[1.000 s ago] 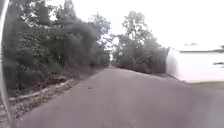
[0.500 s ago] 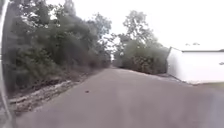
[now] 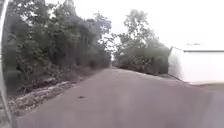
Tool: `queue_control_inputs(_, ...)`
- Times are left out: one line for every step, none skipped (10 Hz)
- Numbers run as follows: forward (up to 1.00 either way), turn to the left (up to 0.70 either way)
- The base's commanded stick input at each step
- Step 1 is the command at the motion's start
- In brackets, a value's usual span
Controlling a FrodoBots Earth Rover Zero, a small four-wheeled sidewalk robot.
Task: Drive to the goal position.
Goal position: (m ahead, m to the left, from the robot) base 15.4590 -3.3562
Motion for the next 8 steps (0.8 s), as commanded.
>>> queue_control_inputs(0.70,0.00)
queue_control_inputs(0.70,0.00)
queue_control_inputs(0.70,0.00)
queue_control_inputs(0.70,0.00)
queue_control_inputs(0.70,0.00)
queue_control_inputs(0.70,0.00)
queue_control_inputs(0.70,0.00)
queue_control_inputs(0.70,0.00)
